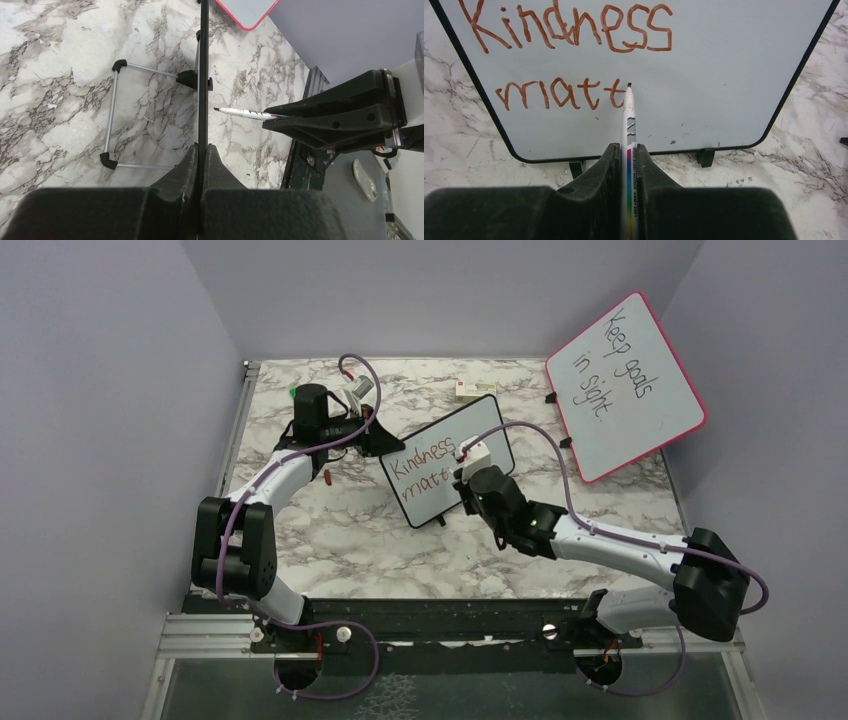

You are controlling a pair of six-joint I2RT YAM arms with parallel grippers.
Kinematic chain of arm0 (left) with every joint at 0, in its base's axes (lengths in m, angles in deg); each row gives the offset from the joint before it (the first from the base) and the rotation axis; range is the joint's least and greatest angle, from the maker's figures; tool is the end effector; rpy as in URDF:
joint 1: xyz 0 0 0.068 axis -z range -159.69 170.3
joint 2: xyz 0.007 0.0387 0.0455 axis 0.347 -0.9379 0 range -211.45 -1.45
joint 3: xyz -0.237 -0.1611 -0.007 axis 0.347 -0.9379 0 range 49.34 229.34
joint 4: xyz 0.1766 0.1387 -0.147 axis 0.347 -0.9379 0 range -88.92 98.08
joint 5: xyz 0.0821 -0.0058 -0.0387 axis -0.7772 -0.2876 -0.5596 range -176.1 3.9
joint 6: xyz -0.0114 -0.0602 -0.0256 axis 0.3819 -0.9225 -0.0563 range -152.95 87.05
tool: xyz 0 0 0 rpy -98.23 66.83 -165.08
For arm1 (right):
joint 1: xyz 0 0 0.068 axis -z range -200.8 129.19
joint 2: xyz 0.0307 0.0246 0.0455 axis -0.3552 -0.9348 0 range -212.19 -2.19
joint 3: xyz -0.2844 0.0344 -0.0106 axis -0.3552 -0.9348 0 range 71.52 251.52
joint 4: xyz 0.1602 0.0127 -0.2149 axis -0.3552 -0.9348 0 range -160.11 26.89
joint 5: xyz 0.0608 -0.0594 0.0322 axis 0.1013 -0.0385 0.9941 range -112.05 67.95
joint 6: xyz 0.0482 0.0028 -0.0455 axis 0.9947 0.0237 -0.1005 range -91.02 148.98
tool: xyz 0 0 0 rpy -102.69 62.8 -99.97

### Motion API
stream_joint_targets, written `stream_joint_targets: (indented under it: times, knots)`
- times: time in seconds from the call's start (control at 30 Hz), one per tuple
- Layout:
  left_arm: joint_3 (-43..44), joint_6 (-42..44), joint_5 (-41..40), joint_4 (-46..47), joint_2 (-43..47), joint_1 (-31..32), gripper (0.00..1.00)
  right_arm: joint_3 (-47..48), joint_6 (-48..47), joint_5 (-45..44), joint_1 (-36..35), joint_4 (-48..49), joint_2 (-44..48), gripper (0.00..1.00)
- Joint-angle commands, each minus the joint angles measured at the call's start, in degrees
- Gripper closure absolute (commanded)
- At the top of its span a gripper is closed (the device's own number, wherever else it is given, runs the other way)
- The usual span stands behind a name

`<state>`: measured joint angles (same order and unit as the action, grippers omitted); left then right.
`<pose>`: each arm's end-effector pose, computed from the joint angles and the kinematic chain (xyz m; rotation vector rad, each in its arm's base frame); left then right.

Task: Write a sentence on the whiteboard

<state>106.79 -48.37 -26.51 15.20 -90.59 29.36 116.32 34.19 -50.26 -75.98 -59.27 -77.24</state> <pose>0.3421 -0.1006 0.2683 0.5840 1.9089 -1.3035 0.1942 0.2354 0.2536 -0.5493 1.9005 0.1848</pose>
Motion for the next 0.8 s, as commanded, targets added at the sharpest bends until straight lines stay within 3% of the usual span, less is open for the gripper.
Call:
stream_joint_targets:
  times: [0.0,0.77]
  knots:
    - [-0.1,1.0,-0.9,-4.1,0.0,0.1,1.0,-1.2,-0.2,-0.7,1.1,2.0,1.4,0.99]
    - [-0.1,1.0,-0.9,-4.2,0.0,0.1,1.0,-0.7,0.1,2.5,1.8,1.8,-1.1,0.99]
